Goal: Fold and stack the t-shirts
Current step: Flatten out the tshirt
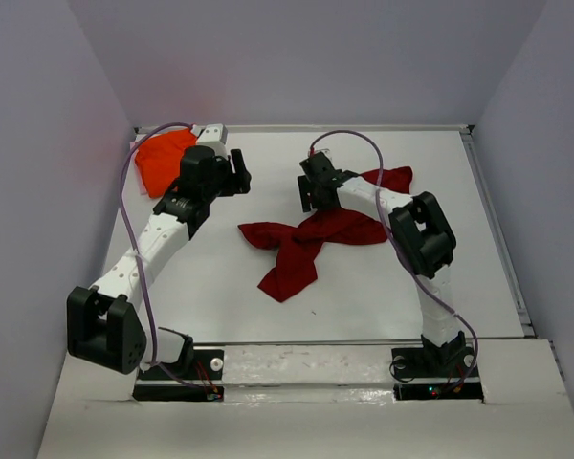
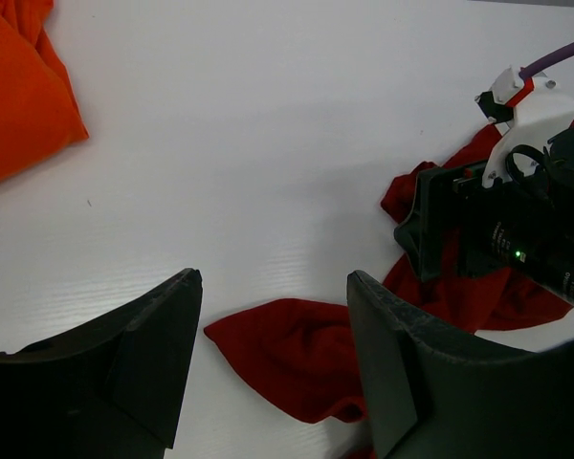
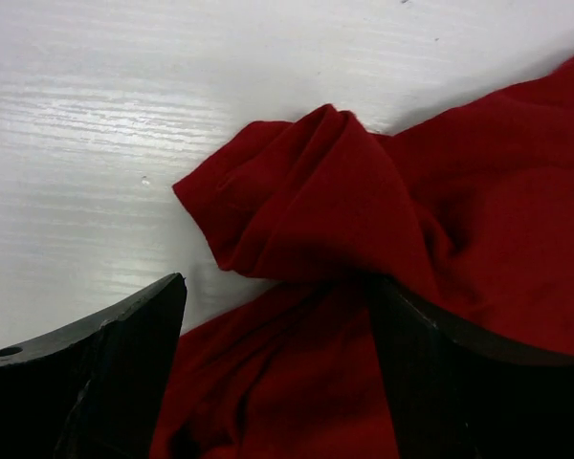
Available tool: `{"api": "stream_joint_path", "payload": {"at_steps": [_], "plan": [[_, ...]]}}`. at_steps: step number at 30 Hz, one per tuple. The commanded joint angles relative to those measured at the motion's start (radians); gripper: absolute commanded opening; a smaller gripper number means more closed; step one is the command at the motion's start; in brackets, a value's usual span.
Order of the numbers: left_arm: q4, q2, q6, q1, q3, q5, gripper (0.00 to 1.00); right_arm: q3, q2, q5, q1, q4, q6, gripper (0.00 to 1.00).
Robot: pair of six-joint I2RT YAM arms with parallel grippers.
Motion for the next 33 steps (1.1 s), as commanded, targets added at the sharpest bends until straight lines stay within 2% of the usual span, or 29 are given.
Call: {"api": "stream_joint_path", "payload": {"at_steps": [1,10,33], "plan": [[0.034,-0.049,0.004,-0.002,0.038,0.011,0.72,0.058,-0.022,0.058,-0.008,0.006,0.011,0.81],[0.036,-0.051,0.004,-0.002,0.036,0.017,0.72,0.077,-0.085,0.066,-0.017,0.005,-0.032,0.81],[0.034,-0.049,0.007,-0.002,0.033,0.028,0.72,0.163,0.066,0.017,-0.094,-0.003,-0.049,0.79]]}}
